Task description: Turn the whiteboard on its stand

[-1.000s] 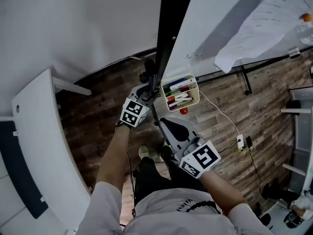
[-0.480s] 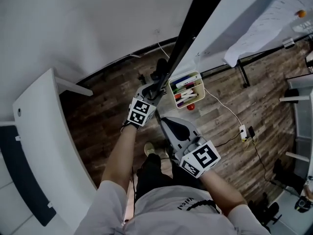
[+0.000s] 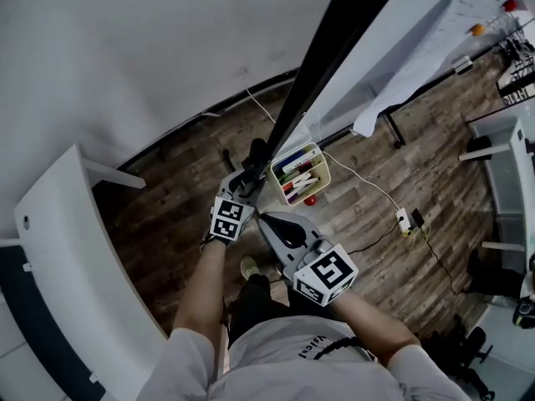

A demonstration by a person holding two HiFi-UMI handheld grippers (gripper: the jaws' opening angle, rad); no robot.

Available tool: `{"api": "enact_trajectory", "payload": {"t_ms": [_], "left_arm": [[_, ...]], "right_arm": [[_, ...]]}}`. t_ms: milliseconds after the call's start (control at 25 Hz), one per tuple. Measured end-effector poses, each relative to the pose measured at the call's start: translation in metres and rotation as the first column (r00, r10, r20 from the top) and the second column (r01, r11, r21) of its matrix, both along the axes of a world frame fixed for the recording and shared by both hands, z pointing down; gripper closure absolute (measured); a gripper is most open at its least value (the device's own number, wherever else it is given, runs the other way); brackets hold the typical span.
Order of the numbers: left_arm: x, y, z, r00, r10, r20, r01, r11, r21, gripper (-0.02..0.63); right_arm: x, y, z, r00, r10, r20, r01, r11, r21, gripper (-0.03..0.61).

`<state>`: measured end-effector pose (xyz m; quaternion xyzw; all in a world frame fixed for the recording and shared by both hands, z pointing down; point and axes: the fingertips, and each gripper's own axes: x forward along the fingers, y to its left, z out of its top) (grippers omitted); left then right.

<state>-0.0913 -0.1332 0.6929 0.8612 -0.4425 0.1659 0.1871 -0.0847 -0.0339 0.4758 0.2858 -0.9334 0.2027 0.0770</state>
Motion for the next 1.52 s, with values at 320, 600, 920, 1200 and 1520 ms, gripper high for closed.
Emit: {"api": "enact_trajectory", "payload": {"t_ms": [320,600,920,1200,1520], "left_arm": [[-0.012,0.025,-0.013,0.997,-0.072,-0.035,0.072,0.997,-0.016,0.417],[-0.027,0.071,-0.067,0.996,-0.044,-0.084,0.045,0.999,0.010,0.417],[-0.034,0.094,-0.174,0.984,-0.043,-0.173,0.062,0.992,0.108,0.467],[-0.036,0.099,-0.264,0.968,-0.118,-0.221,0.159,0.971,0.179,0.584],[-0.020,0.099,-0.325,0.959,-0.167,-0.229,0.211,0.960,0.183,0.601]], "right_arm": [[0.000,-0.003,-0.015,1.000,0.003,-0.010,-0.003,1.000,0.016,0.571],[0.000,-0.002,-0.012,1.000,0.026,-0.016,-0.026,1.000,0.003,0.571],[-0.009,-0.006,-0.027,0.999,0.039,-0.008,-0.039,0.999,0.031,0.571],[0.004,-0.015,-0.066,0.998,0.069,0.015,-0.070,0.995,0.077,0.572],[0.016,-0.019,-0.103,0.998,0.048,0.042,-0.053,0.993,0.109,0.571]]}}
